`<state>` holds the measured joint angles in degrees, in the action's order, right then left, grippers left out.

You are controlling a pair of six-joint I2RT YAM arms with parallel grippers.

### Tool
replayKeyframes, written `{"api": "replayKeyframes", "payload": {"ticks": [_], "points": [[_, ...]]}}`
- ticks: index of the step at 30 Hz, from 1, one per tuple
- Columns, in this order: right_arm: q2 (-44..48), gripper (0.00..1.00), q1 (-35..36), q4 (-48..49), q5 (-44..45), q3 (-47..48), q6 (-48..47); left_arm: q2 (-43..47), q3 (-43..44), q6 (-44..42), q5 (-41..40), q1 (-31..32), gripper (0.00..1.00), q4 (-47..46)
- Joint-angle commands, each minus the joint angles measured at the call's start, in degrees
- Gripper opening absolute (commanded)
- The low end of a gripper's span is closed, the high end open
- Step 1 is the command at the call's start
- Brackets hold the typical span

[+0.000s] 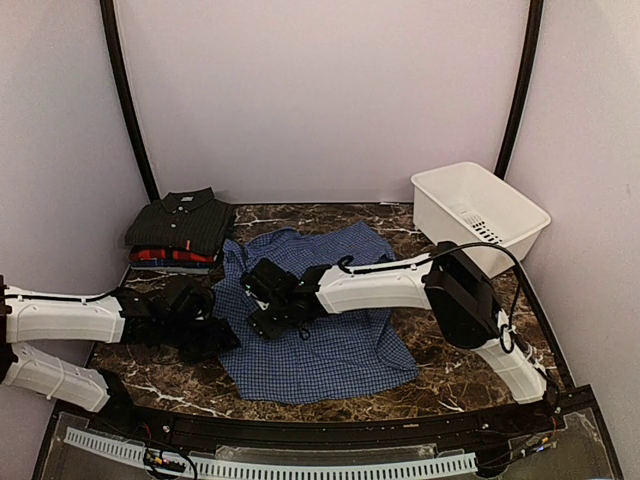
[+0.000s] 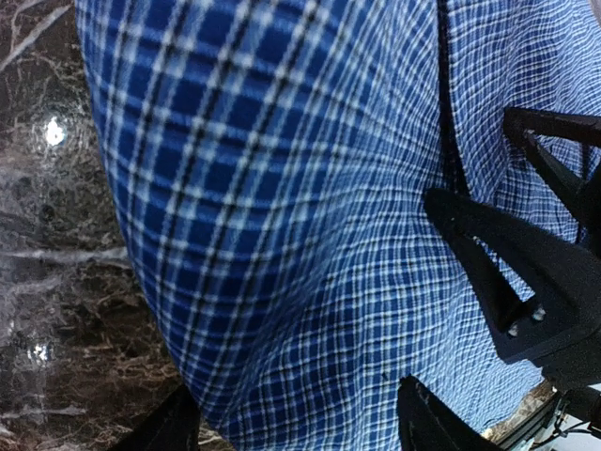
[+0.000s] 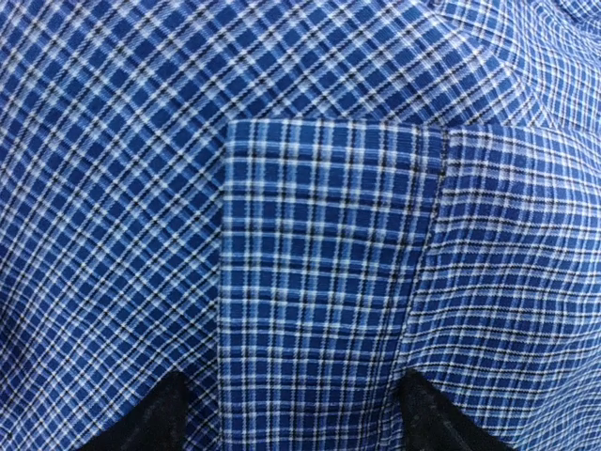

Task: Fold and stack the long sleeve shirts
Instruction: Flatten out the crumpled shirt at the center of the board.

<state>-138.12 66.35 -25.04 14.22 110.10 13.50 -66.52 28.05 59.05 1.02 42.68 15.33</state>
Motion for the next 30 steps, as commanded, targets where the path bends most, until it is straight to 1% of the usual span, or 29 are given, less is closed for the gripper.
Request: {"api": "replayKeyframes", "payload": {"ticks": [1, 3, 4, 5, 6, 7, 8, 9, 10, 12, 13, 17, 21, 25, 30], "points": [[-0.5, 0.65, 0.0, -0.7, 1.2, 1.1, 0.8, -2.8, -0.9, 2.1, -0.3, 1.8, 0.68, -2.9], [-0.2, 0.55, -0.4, -0.7, 1.2, 1.2, 1.2, -4.1, -0.6, 2.1, -0.4, 2.4, 0.60, -3.2], [0.0, 0.50, -0.7, -0.6, 1.0, 1.1, 1.5, -4.7, -0.4, 2.0, -0.4, 2.7, 0.50, -3.3], [0.3, 0.44, -0.9, -0.5, 0.7, 1.1, 1.8, -5.0, -0.3, 1.9, -0.4, 2.8, 0.45, -3.2], [0.6, 0.38, -1.2, -0.3, 0.5, 1.0, 2.0, -5.2, 0.0, 1.8, -0.4, 3.0, 0.33, -3.0], [0.9, 0.32, -1.5, -0.2, 0.3, 1.0, 2.2, -5.2, 0.1, 1.5, -0.4, 3.1, 0.28, -2.8], [1.2, 0.25, -1.9, -0.2, 0.3, 1.0, 2.4, -5.2, 0.4, 1.4, -0.4, 3.2, 0.16, -2.1], [1.6, 0.19, -2.1, -0.3, 0.4, 1.0, 2.7, -5.1, 0.6, 1.1, -0.4, 3.3, 0.11, -1.3], [2.0, 0.13, -2.2, -0.3, 0.8, 0.9, 2.8, -4.9, 1.1, 0.8, -0.4, 3.4, 0.03, -0.9], [3.0, 0.03, -2.7, -0.7, 1.6, 0.9, 2.9, -4.4, 1.8, 0.0, -0.2, 3.6, 0.00, 0.4], [3.7, 0.00, -2.9, -1.2, 2.5, 1.1, 3.0, -4.3, 2.0, -0.7, 0.4, 3.6, 0.00, 1.5], [8.8, 0.00, -4.6, -3.3, 7.7, -0.1, 2.6, -3.7, 4.2, -3.1, 3.0, 4.4, 0.00, 5.4], [17.0, 0.00, -8.5, -4.0, 14.1, -4.5, 0.8, -3.4, 6.7, -5.5, 5.2, 6.1, 0.00, 10.5], [25.3, 0.00, -15.2, -4.3, 19.5, -9.1, -0.8, -2.5, 7.3, -6.6, 7.4, 7.3, 0.00, 14.5], [33.0, 0.00, -24.2, -3.5, 21.9, -13.1, -2.5, -1.2, 6.3, -5.9, 10.0, 9.8, 0.00, 17.2]]}}
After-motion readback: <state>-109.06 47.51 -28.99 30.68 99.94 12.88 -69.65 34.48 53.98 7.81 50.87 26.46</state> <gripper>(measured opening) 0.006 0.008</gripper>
